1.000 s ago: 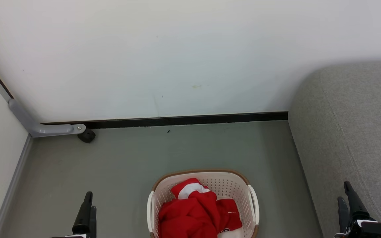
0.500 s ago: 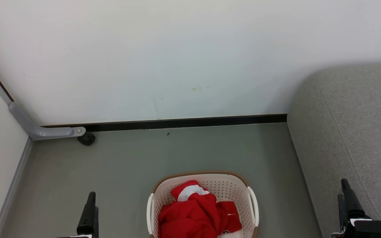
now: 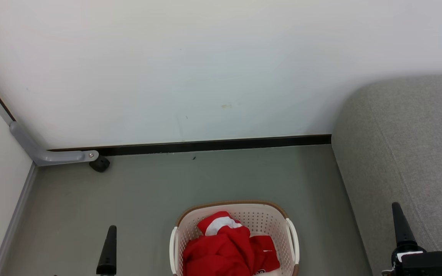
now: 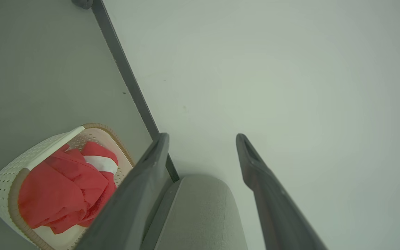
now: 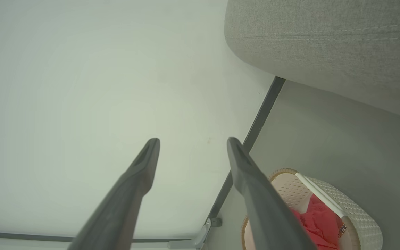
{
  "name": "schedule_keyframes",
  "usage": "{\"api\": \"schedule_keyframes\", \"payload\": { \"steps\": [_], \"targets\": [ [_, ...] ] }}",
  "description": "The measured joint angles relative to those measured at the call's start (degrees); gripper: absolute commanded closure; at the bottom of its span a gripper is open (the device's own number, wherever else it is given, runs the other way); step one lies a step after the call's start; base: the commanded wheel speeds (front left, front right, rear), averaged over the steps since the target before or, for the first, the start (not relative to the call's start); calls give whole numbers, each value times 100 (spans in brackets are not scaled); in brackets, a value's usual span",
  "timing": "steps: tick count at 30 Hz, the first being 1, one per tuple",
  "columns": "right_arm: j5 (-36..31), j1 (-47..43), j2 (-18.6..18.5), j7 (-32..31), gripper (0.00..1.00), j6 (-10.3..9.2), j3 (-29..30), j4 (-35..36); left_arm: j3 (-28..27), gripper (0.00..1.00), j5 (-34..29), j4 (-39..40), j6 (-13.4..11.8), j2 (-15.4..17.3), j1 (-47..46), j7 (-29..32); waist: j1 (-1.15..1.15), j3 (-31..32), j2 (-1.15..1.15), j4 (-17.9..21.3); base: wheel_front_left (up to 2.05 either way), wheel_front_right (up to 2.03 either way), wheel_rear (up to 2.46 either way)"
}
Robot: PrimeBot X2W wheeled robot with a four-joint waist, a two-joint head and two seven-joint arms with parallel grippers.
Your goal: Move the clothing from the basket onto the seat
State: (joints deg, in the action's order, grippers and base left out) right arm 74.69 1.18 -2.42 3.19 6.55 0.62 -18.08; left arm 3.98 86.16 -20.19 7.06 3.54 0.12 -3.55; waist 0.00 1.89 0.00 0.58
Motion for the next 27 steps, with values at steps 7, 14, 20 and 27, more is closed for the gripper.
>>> {"api": "schedule_keyframes", "payload": {
  "steps": [7, 14, 20, 27],
  "targets": [
    [-654, 0, -76, 148, 0, 0, -136, 55, 187, 0, -502, -88, 0, 111, 0, -120, 0, 25, 0, 16, 0, 0, 0],
    [-1339, 1, -167, 271, 0, 1, -263, 119, 245, 0, -987, -164, 0, 165, 0, -269, 0, 52, 0, 26, 0, 0, 0],
    [-2257, 3, -360, 416, 0, 1, -494, 138, 335, 0, -1607, -249, -51, 230, 0, -394, 0, 70, 0, 31, 0, 0, 0],
    [-3081, 6, -544, 536, 0, 1, -746, 151, 390, 0, -2151, -314, -111, 301, 0, -523, 0, 85, 0, 32, 0, 0, 0]
  ]
}}
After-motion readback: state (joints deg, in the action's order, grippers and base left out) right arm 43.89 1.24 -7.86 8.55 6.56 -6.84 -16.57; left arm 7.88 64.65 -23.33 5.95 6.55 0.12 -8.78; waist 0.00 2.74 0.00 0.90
